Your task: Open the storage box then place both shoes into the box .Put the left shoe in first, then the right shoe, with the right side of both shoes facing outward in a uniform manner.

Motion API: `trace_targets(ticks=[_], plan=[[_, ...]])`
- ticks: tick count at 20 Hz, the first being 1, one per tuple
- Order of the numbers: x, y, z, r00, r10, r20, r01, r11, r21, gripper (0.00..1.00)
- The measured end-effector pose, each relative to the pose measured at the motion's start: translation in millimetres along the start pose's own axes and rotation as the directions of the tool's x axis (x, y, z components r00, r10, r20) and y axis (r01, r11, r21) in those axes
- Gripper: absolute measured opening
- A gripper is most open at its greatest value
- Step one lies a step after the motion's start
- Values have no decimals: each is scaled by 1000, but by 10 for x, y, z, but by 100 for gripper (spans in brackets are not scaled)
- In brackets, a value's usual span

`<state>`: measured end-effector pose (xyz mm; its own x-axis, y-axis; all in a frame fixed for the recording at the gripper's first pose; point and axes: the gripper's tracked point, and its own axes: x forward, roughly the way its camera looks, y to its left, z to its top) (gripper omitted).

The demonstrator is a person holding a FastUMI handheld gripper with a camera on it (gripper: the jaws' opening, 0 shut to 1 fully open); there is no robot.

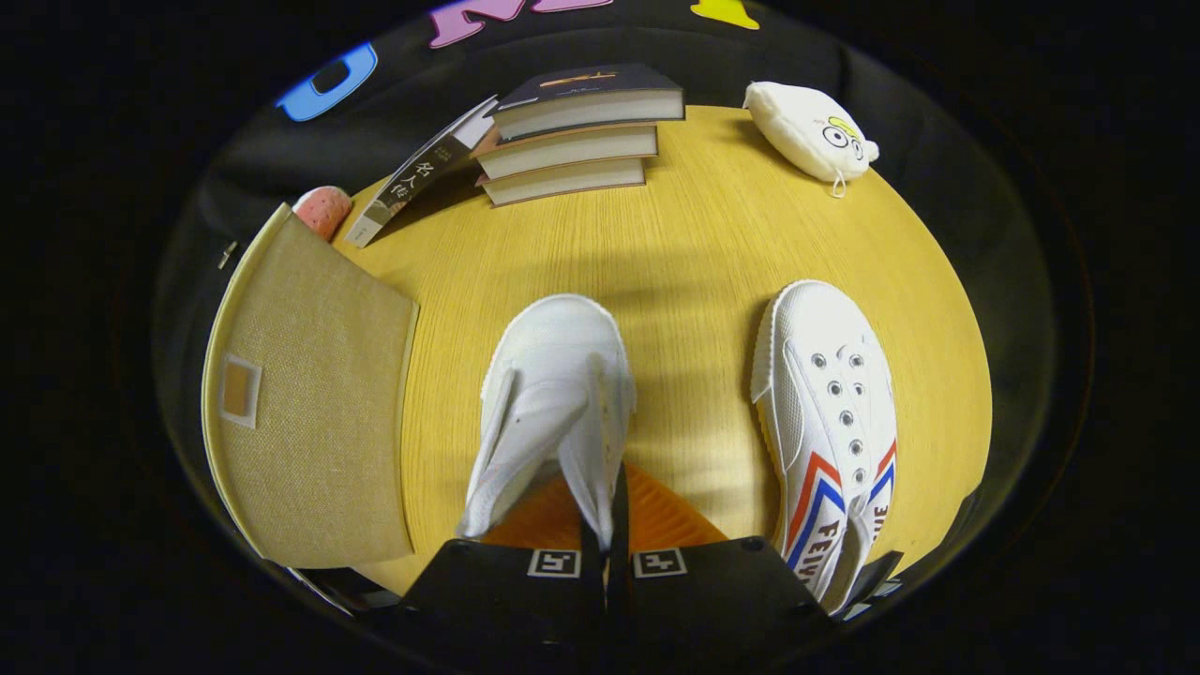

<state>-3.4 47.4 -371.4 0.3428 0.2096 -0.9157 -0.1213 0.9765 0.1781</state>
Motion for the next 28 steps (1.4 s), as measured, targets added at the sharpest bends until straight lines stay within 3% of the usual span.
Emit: trace_targets(ticks=[7,13,19,23,28], plan=[[-471,229,81,995,86,48,-90,992,91,6],[-1225,516,555,977,139,162,-155,984,88,5],[-1856,1177,958,941,237,242,-273,953,128,5],[-1971,1771,1036,921,300,247,-340,930,140,6],[-1770,2455,974,915,340,219,-377,913,155,6]])
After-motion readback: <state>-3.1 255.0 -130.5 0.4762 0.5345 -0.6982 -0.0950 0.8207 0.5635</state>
